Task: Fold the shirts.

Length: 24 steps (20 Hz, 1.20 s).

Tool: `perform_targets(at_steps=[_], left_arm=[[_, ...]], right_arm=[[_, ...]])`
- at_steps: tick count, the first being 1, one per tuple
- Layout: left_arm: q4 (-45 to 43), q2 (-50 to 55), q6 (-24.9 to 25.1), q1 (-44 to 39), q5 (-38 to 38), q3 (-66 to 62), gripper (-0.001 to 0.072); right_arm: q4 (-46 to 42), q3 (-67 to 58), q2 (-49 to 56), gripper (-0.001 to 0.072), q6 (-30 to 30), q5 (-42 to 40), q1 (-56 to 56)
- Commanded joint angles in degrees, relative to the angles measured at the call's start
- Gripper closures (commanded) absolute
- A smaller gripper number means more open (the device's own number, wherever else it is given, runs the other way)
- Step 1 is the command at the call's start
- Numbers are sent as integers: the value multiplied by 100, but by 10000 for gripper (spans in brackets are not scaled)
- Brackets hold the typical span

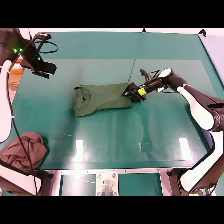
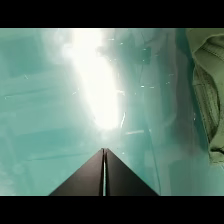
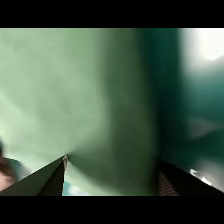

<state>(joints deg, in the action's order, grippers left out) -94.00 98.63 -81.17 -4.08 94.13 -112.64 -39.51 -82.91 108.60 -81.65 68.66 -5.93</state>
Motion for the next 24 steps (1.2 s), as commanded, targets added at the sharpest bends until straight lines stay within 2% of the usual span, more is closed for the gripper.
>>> perform_targets(at_steps=[1,2,3,5,8,15,19,24], left_arm=[[109,-4,-44,0,0,-7,682],[157,-4,-42,0,0,-7,682],[179,-4,-42,0,0,-7,682],[192,-4,-39,0,2,-7,682],[192,-4,-39,0,33,-7,682],[321,-4,-39,0,92,-7,682],[341,-4,-52,0,92,-7,682],[483,-4,-133,0,85,-7,682]], right_arm=[[879,297,74,214,398,-898,-262],[1130,247,74,596,573,-933,-302],[1261,153,61,687,605,-868,-310],[1224,-181,-105,689,601,-555,-201],[1180,-525,-901,690,514,-271,369],[896,-588,-2776,690,20,605,2868],[789,-595,-2986,690,-44,850,4527],[249,-595,-2968,690,131,942,6330]])
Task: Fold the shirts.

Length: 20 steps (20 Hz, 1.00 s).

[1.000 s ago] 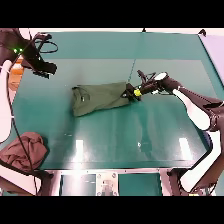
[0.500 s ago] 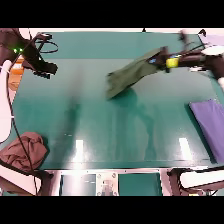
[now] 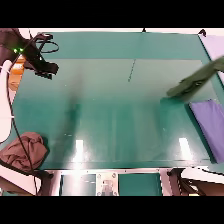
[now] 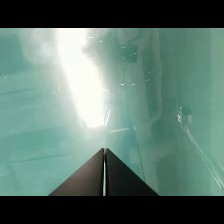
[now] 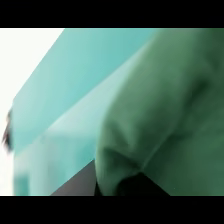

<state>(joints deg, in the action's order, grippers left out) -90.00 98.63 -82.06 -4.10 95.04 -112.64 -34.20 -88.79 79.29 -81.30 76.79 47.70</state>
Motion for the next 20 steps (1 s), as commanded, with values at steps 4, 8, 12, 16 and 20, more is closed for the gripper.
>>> perform_targets(at_steps=[4,8,12,16,20], left_arm=[[192,-4,-42,2,-7,-7,682],[216,-4,-42,2,9,-7,682],[400,-4,-39,2,13,-7,682],[520,-4,2,2,13,-7,682],[518,-4,7,2,39,-7,682]], right_arm=[[-680,-61,-37,690,101,387,1705],[-1167,-94,-37,690,107,811,2024],[-2745,13,-188,690,-791,1335,2065],[-4959,507,-310,689,-1832,2151,2081],[-5681,1364,-297,542,-1932,2004,2098]])
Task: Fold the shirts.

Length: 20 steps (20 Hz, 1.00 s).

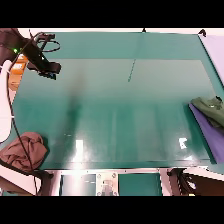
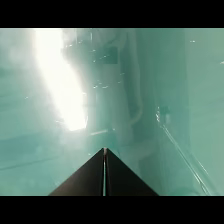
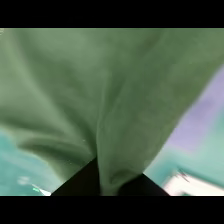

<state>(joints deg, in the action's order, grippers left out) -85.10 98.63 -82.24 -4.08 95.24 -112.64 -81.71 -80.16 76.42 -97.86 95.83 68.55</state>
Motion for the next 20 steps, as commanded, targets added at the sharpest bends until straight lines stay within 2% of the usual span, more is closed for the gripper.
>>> perform_targets(at_steps=[1,2,4,6,7,8,9,11,14,16,20], left_arm=[[31,-2,24,0,13,-7,682],[28,-2,24,0,7,-7,682],[33,-2,22,0,-24,-7,682],[33,-2,22,0,-28,-7,682],[33,-2,24,0,-68,-7,682],[63,-4,20,0,-96,-7,682],[195,-7,15,0,-87,-7,683],[640,-9,-111,-28,-24,-7,683],[723,-234,-295,-358,105,339,683],[723,-789,-367,-684,-192,1200,683],[737,-2334,-905,-1327,-1255,3753,683]], right_arm=[[-940,726,22,270,-321,35,13],[-940,925,50,141,-393,24,13],[-933,1049,125,142,-564,20,11],[-431,955,168,147,-691,-140,-20],[160,874,164,224,-599,-341,-90],[817,778,164,538,-313,-540,-214],[1453,695,146,664,-44,-758,-428],[2159,603,68,688,378,-1228,-1093],[2258,844,-356,690,1069,-1932,-2385],[2258,1606,-986,691,1329,-2461,-3268],[2264,3856,-2396,690,1460,-3060,-4621]])
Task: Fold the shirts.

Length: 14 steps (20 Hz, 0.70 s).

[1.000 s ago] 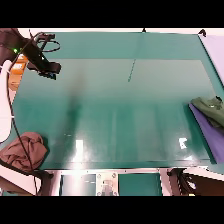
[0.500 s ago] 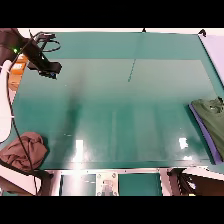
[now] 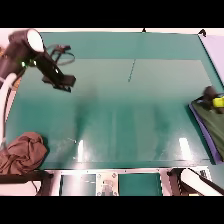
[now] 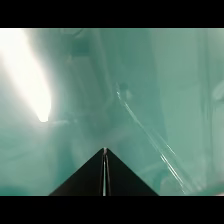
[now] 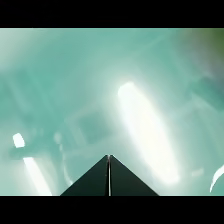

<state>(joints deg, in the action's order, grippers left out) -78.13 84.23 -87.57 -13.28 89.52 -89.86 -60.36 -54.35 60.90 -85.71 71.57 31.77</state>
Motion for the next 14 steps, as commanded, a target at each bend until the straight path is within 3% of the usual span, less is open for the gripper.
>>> perform_targets(at_steps=[1,5,14], left_arm=[[37,-1224,-470,-549,-881,2022,683],[22,-1904,-686,-737,-1329,3121,682],[-61,-1921,-693,-737,-1303,3123,682]], right_arm=[[129,1784,-1158,690,238,-841,-1246],[149,2258,-1451,689,238,-1049,-1867],[144,2240,-1449,688,179,-898,-1947]])
